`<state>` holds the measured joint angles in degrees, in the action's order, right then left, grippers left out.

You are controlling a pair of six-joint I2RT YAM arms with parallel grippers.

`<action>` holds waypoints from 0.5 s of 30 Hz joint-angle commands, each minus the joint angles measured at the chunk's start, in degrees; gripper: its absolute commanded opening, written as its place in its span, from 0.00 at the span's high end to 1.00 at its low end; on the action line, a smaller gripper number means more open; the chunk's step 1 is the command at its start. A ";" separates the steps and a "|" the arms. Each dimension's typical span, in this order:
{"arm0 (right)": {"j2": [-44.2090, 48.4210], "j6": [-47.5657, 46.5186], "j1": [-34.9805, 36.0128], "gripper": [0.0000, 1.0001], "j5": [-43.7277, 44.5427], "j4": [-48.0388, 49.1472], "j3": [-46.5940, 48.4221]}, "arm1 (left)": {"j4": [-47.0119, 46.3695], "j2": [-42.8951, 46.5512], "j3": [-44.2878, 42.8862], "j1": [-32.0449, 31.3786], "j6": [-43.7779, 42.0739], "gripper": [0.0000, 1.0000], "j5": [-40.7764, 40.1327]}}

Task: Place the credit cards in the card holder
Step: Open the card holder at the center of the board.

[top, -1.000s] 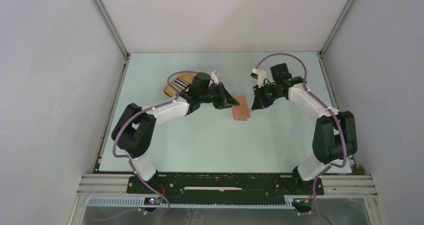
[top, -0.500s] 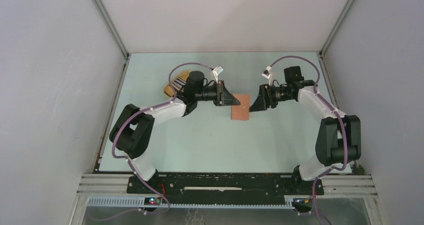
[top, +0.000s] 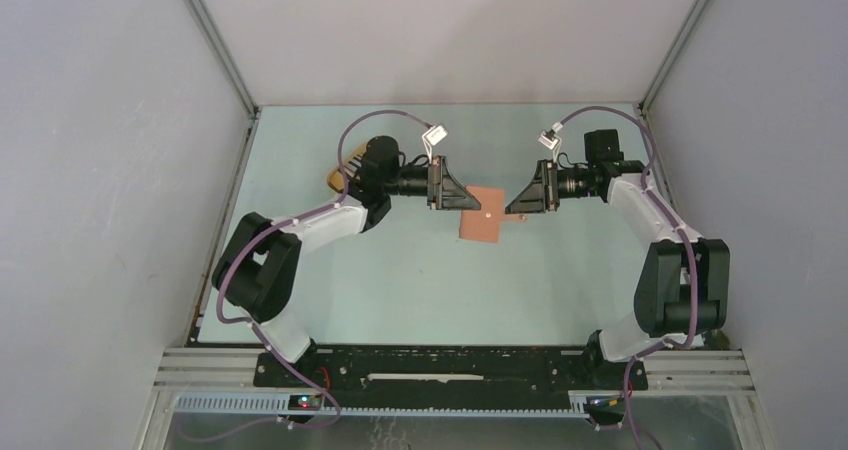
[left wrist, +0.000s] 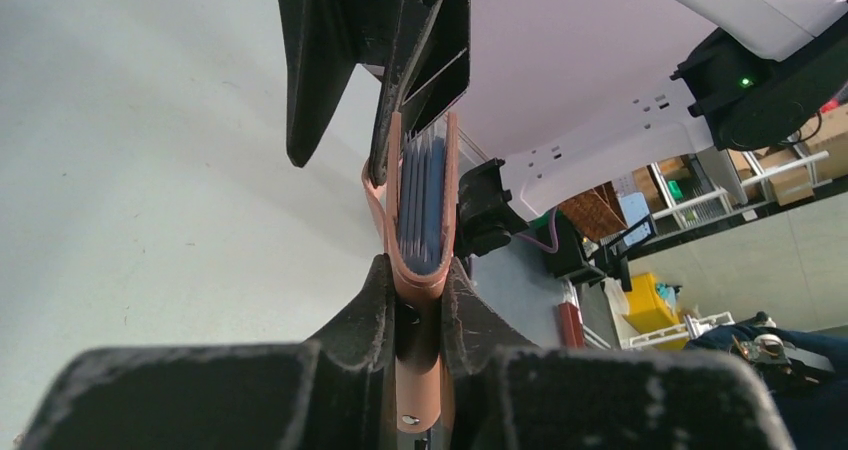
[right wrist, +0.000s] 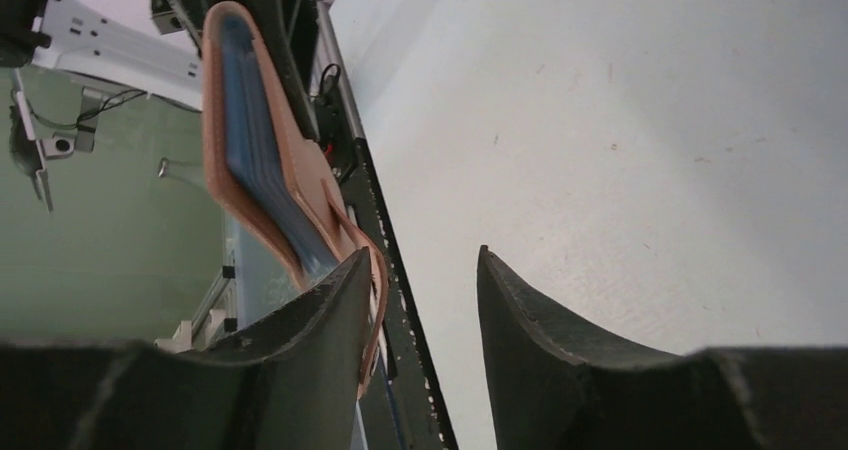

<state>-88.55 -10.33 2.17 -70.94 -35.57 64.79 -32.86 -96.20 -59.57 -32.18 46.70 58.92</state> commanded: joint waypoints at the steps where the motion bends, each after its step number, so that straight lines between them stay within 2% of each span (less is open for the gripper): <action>1: 3.04 -0.66 0.00 0.51 -4.86 0.90 0.10 | -6.73 1.47 -0.94 -0.07 2.70 1.00 3.40; 11: 2.93 -2.01 2.63 0.59 -6.57 0.08 0.11 | -15.91 -0.37 -0.44 -0.07 9.42 1.00 3.06; 15: 3.19 -2.09 3.14 0.69 -7.53 0.26 0.12 | -20.67 -1.02 0.31 -0.11 12.62 1.00 2.81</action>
<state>-87.39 -11.22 4.49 -76.03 -35.40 64.77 -44.34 -96.90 -59.57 -32.18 54.76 61.23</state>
